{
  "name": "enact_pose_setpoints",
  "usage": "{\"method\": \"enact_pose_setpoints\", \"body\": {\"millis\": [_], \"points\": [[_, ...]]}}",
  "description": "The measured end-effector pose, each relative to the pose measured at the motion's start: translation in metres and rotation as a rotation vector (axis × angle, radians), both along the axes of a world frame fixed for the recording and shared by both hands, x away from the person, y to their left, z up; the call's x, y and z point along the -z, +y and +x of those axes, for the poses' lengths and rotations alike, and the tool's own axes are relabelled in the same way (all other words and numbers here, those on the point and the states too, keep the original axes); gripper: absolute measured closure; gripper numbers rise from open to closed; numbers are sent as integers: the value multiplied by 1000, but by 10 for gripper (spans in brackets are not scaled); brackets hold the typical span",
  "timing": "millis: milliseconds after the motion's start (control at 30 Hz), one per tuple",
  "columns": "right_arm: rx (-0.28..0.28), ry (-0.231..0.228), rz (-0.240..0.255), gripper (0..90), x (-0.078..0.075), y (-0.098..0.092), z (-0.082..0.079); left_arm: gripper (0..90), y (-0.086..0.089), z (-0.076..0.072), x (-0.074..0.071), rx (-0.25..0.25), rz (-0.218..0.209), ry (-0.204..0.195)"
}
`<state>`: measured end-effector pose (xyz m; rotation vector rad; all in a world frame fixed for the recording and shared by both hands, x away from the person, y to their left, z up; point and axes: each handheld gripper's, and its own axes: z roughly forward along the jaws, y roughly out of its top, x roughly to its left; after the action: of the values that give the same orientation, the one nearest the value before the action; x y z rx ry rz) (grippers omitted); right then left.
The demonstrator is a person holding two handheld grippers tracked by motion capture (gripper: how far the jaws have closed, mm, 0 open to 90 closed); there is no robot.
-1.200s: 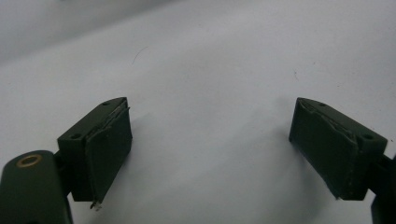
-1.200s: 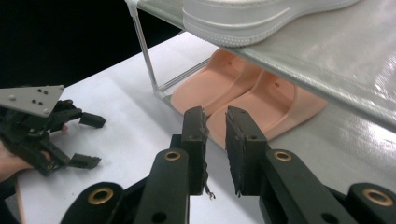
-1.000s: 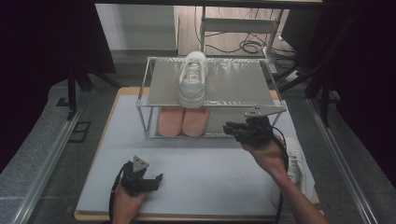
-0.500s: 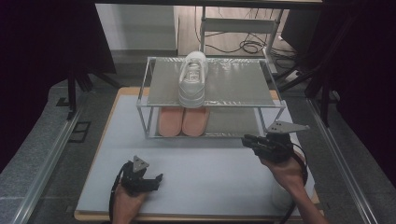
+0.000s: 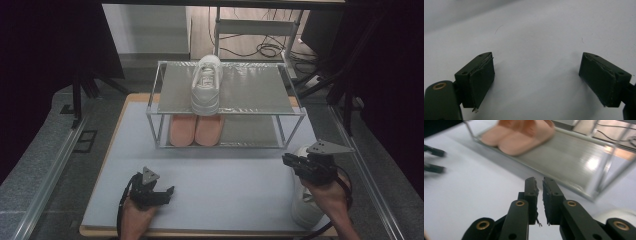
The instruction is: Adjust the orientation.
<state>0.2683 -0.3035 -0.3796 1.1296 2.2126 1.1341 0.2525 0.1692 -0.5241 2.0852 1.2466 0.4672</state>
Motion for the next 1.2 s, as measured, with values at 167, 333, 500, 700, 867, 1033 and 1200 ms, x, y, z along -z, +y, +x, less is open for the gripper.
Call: {"method": "enact_pose_setpoints", "body": {"millis": [167,333,500,700,867,1033,1200], "points": [[79,14,-62,898,9,-19,-1,131,0,0,0,-5,-5,-3],[163,41,-70,900,18,-43,2,132,0,0,0,-3,-3,-1],[255,59,-73,900,28,-69,7,131,0,0,0,-3,-3,-1],[355,75,-74,900,42,-95,8,132,0,0,0,-3,-3,-2],[406,119,-80,900,60,-113,9,132,0,0,0,-3,-3,-1],[441,165,-57,900,76,-128,9,132,0,0,0,-3,-3,-2],[435,197,-32,900,87,-131,5,131,0,0,0,-3,-2,-2]]}}
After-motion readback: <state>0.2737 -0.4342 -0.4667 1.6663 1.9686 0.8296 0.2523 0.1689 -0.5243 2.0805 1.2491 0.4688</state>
